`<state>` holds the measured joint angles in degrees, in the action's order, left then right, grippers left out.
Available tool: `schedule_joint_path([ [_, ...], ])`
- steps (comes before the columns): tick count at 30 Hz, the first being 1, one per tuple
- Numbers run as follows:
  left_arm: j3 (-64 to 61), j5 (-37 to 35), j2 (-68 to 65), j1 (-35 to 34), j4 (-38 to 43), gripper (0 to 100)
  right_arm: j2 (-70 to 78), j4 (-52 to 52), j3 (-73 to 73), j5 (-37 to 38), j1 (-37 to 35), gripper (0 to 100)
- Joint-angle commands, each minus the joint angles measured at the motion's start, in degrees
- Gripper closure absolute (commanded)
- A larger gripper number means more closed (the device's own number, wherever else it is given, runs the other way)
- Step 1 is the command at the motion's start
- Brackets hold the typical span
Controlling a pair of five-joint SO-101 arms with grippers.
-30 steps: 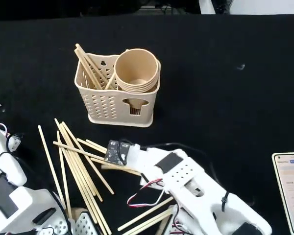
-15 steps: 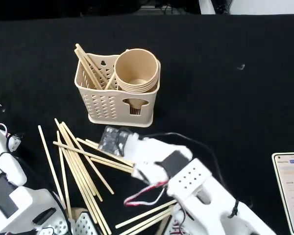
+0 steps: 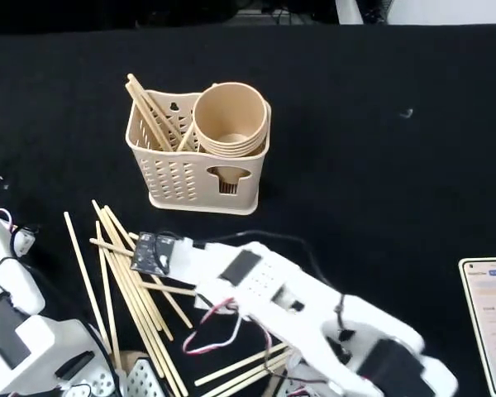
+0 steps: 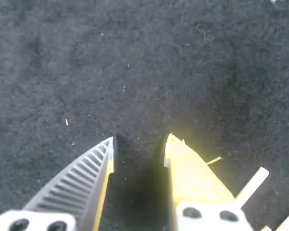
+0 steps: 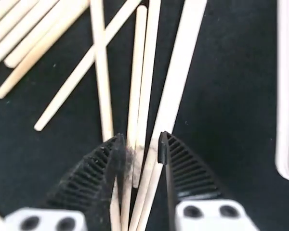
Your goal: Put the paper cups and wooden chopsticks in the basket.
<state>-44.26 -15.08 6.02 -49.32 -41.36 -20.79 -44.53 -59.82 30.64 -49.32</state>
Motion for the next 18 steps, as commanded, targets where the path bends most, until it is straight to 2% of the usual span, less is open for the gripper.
schedule_joint_path([
  [1,-0.2,-0.4,1.5,1.8,0.4,82,5.6,1.9,4.4,-0.2,-0.5,86.8],
  [5,-0.2,-0.4,1.5,1.7,0.4,82,9.4,1.7,6.5,-0.2,-0.5,87.9],
  [8,-0.2,-0.4,1.5,1.7,0.4,82,8.9,1.8,6.9,-0.2,-0.4,98.9],
  [13,-0.2,-0.4,1.5,1.7,0.4,82,4.4,1.4,6.7,-0.4,2.8,98.7],
  [18,-0.2,-0.4,1.5,1.8,0.4,82,-3.8,-3.9,6.8,-0.2,5.4,98.8],
])
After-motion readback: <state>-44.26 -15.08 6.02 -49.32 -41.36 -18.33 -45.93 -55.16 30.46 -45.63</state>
